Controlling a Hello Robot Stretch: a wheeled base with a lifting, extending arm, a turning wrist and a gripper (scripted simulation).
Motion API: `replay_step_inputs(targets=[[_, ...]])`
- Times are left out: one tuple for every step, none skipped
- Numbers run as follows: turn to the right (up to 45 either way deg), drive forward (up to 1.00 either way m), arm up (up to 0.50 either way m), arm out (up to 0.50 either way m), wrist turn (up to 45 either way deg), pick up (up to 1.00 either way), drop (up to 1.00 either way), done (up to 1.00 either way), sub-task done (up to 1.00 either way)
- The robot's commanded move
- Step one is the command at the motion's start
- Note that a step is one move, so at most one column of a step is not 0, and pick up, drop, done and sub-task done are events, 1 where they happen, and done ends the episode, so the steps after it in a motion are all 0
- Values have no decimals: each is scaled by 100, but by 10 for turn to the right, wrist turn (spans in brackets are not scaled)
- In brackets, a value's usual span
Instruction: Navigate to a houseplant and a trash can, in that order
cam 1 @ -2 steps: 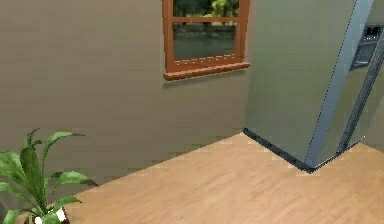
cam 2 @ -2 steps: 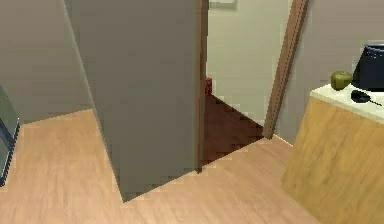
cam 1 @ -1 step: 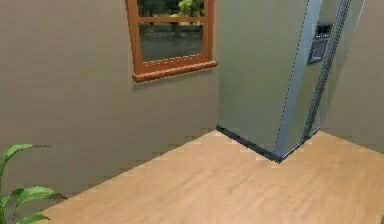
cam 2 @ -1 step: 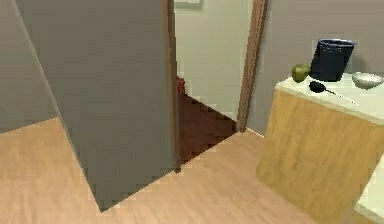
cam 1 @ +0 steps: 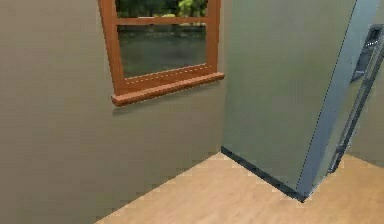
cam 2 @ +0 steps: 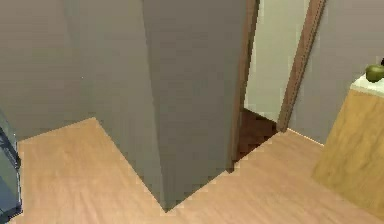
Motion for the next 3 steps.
replay_step_inputs(targets=[[-450, 0, 0, 0, 0, 0, 0, 0, 0], [-300, 0, 0, 0, 0, 0, 0, 0, 0], [0, 0, 0, 0, 0, 0, 0, 0, 100]])
